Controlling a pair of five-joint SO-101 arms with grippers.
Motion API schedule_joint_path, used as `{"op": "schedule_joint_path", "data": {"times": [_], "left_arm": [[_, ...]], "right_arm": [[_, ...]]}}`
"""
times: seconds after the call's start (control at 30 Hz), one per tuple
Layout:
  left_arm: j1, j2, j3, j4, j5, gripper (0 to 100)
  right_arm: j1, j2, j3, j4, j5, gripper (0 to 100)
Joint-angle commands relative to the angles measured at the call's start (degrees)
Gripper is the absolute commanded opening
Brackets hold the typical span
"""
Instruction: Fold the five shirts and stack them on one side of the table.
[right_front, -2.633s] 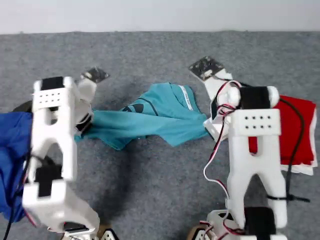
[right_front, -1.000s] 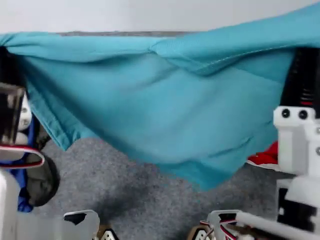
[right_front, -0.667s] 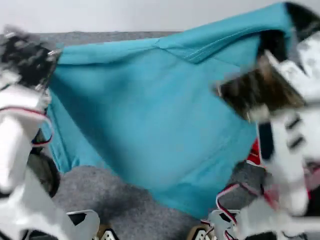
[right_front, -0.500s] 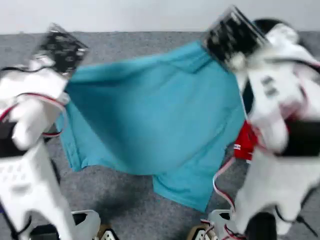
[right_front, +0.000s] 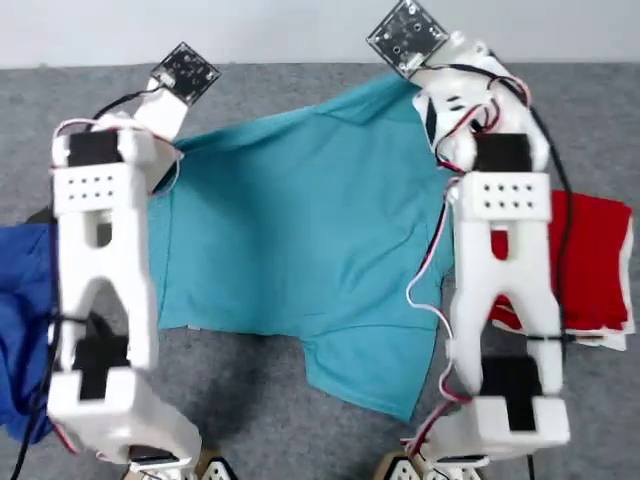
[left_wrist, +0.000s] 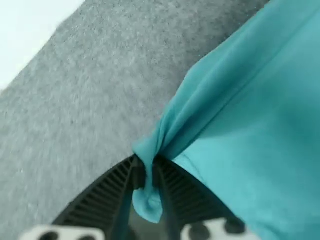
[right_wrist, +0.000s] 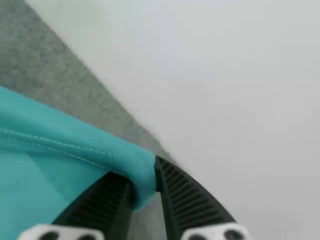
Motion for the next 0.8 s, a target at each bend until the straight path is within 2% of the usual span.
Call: {"op": "schedule_joint_path", "data": {"times": [0.0, 0.17, 0.43, 0.53, 0.67, 0.77], "left_arm": [[-0.09, 7.65, -10.68, -2.11, -0.53, 2], [-0.09, 19.43, -25.45, -0.97, -0.53, 2], [0.09, 32.88, -48.75, 10.73, -0.53, 2], [0.26, 36.57, -55.43, 16.97, -0.79, 2], [0.35, 40.26, -62.02, 24.97, -0.88, 2], [-0.09, 41.85, -63.69, 26.46, -0.88, 2]], "right_arm": [[0.22, 3.47, -1.05, -9.27, -0.44, 0.9], [-0.04, 8.04, -1.05, -16.48, -0.35, 0.9], [0.04, 9.19, -0.88, -19.30, -0.35, 0.9], [0.04, 8.75, -1.14, -14.11, -0.35, 0.9], [-0.40, 6.29, -1.05, -1.36, -0.44, 0.9], [-0.66, 4.18, -1.05, 7.69, -0.53, 0.9]]}}
